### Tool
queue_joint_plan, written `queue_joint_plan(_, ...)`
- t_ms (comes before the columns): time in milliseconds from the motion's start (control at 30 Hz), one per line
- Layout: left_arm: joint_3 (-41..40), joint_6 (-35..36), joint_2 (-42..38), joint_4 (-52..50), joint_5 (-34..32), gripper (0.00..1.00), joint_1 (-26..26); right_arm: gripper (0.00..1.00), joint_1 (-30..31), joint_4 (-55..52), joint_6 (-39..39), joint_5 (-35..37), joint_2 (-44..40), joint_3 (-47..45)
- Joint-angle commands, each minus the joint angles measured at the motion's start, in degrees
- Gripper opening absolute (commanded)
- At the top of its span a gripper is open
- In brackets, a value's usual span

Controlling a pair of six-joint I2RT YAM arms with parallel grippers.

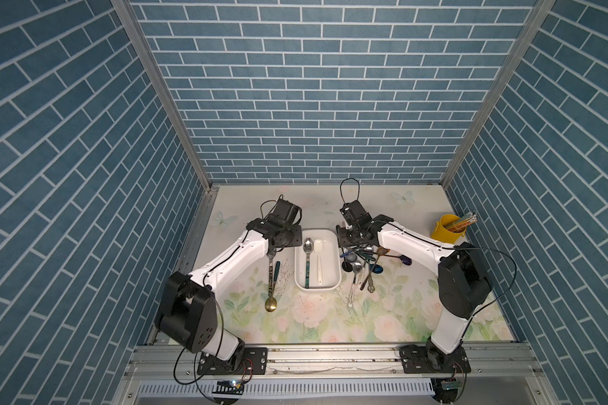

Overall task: Put the spoon into the storage box
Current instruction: Place the spoon in the storage box, then pick up the spoon from the center of the board.

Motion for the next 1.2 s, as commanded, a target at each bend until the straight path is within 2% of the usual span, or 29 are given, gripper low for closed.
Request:
queue_joint_plan(0, -5.3, 1.6, -1.6, -2.1, -2.3, 0.47, 4.4, 0.30, -0.1, -1.2, -2.3, -1.6, 1.9, 2.0)
queue_joint_plan(267, -13.4, 4.8, -1.3, 2.3, 0.2, 0.47, 11.4, 0.33, 0.0, -2.2, -3.0, -1.6, 2.4, 2.5)
queue_joint_plan(833, -19.3, 5.7, 5.3, 9.2, -1.3, 0.44, 11.5, 0.34, 0.7, -2.0, -0.6, -0.4, -0.7, -1.2)
queue_joint_plan(1167, -19.0, 6.1, 8.3, 10.5, -0.8, 0.42, 11.5, 0.34, 0.9, -2.1, -0.2, 0.0, -1.6, -1.8)
